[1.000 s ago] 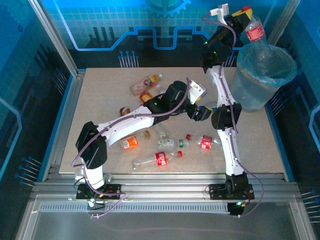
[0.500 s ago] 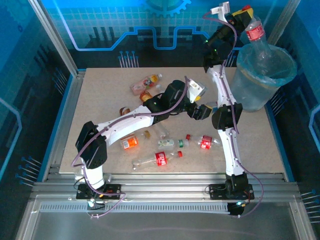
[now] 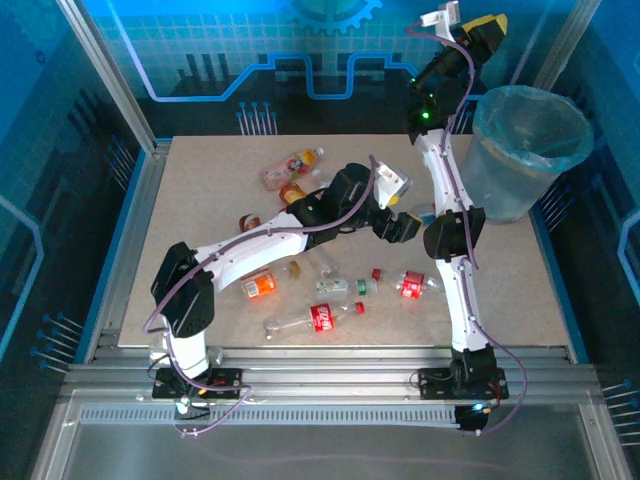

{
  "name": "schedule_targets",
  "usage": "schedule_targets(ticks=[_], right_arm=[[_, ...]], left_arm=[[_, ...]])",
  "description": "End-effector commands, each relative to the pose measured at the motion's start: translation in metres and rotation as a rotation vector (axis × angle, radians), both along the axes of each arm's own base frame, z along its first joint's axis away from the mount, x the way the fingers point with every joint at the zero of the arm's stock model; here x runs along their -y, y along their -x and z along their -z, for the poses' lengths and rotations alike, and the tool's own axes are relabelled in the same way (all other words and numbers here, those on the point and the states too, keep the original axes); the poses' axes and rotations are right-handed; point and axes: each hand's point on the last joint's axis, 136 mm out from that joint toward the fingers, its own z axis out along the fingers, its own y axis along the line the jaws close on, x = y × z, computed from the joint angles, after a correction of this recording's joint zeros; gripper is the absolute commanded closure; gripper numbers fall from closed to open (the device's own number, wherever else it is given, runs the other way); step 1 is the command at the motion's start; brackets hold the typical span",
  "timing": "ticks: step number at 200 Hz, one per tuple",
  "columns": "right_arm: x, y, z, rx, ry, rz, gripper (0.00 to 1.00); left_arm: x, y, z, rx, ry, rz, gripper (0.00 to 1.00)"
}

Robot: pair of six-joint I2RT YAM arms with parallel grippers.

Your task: Put the plastic bottles in the bin

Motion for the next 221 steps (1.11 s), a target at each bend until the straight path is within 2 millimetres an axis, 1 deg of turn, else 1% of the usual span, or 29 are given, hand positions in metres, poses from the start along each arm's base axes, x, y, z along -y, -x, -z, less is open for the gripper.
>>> schedule_targets(ticks=[1,12,23,36,44,51,53,63,75,77,78,81,85,90,94,95,98,102,103,107,114,118,126,145,154,170,180,196,221], right_arm=[[-0.003,0.014,-0.022,0.025,-0.079,-0.052,0.29],[-0.008,0.004,-0.014,-0.022,-0.127,-0.084,0.28],[-0.018,-0.004,-0.006,-0.075,-0.153,-0.116,0.28],[-0.04,-0.017,0.009,-0.147,-0.189,-0.188,0.28],[-0.056,-0.026,0.024,-0.216,-0.228,-0.251,0.28],[-0.068,-0.028,0.034,-0.248,-0.289,-0.323,0.28],[-0.071,-0.03,0.041,-0.267,-0.312,-0.345,0.28],[-0.082,-0.023,0.056,-0.295,-0.45,-0.462,0.27],[-0.089,-0.013,0.076,-0.334,-0.608,-0.554,0.27],[-0.09,-0.014,0.08,-0.342,-0.617,-0.558,0.27],[-0.093,-0.017,0.091,-0.369,-0.632,-0.562,0.27],[-0.092,-0.007,0.083,-0.357,-0.658,-0.583,0.27],[-0.096,-0.004,0.089,-0.377,-0.686,-0.605,0.27],[-0.103,-0.002,0.1,-0.417,-0.711,-0.635,0.26],[-0.107,0.0,0.104,-0.433,-0.726,-0.657,0.27],[-0.11,0.002,0.11,-0.451,-0.737,-0.669,0.27],[-0.113,0.004,0.112,-0.459,-0.748,-0.683,0.27],[-0.119,0.008,0.128,-0.496,-0.784,-0.702,0.27],[-0.119,0.008,0.128,-0.496,-0.784,-0.702,0.27],[-0.123,0.016,0.132,-0.513,-0.81,-0.727,0.27],[-0.13,0.026,0.151,-0.57,-0.86,-0.756,0.28],[-0.134,0.036,0.162,-0.608,-0.893,-0.776,0.28],[-0.14,0.048,0.179,-0.664,-0.936,-0.803,0.28],[-0.157,0.088,0.22,-0.846,-1.015,-0.864,0.27],[-0.166,0.107,0.239,-0.949,-1.03,-0.899,0.28],[-0.174,0.146,0.268,-1.104,-1.075,-0.934,0.3],[-0.176,0.169,0.283,-1.184,-1.111,-0.94,0.32],[-0.178,0.207,0.299,-1.294,-1.113,-0.968,0.35],[-0.175,0.253,0.324,-1.471,-0.994,-1.006,0.36]], left_arm=[[-0.011,0.0,-0.017,0.042,0.004,-0.017,0.12],[-0.015,-0.002,-0.022,0.057,0.005,-0.028,0.12],[-0.02,-0.005,-0.028,0.076,0.005,-0.047,0.12],[-0.028,-0.007,-0.038,0.097,0.007,-0.078,0.11],[-0.036,-0.009,-0.044,0.109,0.01,-0.103,0.11],[-0.043,-0.01,-0.049,0.12,0.013,-0.123,0.12],[-0.045,-0.009,-0.051,0.122,0.013,-0.129,0.11],[-0.056,-0.009,-0.06,0.141,0.019,-0.157,0.12],[-0.07,-0.006,-0.067,0.152,0.015,-0.19,0.12],[-0.073,-0.005,-0.069,0.155,0.016,-0.197,0.11],[-0.074,-0.004,-0.069,0.156,0.015,-0.199,0.11],[-0.078,-0.004,-0.072,0.158,0.014,-0.21,0.11],[-0.083,-0.002,-0.072,0.159,0.008,-0.221,0.11],[-0.09,0.0,-0.075,0.162,0.003,-0.237,0.11],[-0.095,0.002,-0.076,0.162,-0.003,-0.246,0.11],[-0.096,0.003,-0.076,0.162,-0.004,-0.249,0.11],[-0.1,0.004,-0.077,0.163,-0.009,-0.257,0.11],[-0.105,0.006,-0.077,0.162,-0.016,-0.269,0.11],[-0.106,0.006,-0.077,0.162,-0.018,-0.271,0.11],[-0.112,0.008,-0.078,0.161,-0.025,-0.282,0.11],[-0.12,0.011,-0.077,0.155,-0.04,-0.299,0.1],[-0.125,0.012,-0.076,0.151,-0.05,-0.309,0.1],[-0.135,0.015,-0.074,0.14,-0.069,-0.33,0.1],[-0.156,0.023,-0.064,0.104,-0.11,-0.376,0.1],[-0.163,0.027,-0.059,0.086,-0.123,-0.386,0.1],[-0.173,0.036,-0.048,0.064,-0.141,-0.381,0.09],[-0.177,0.042,-0.041,0.058,-0.156,-0.374,0.09],[-0.183,0.048,-0.026,0.065,-0.19,-0.358,0.09],[-0.188,0.058,-0.002,0.093,-0.213,-0.318,0.08]])
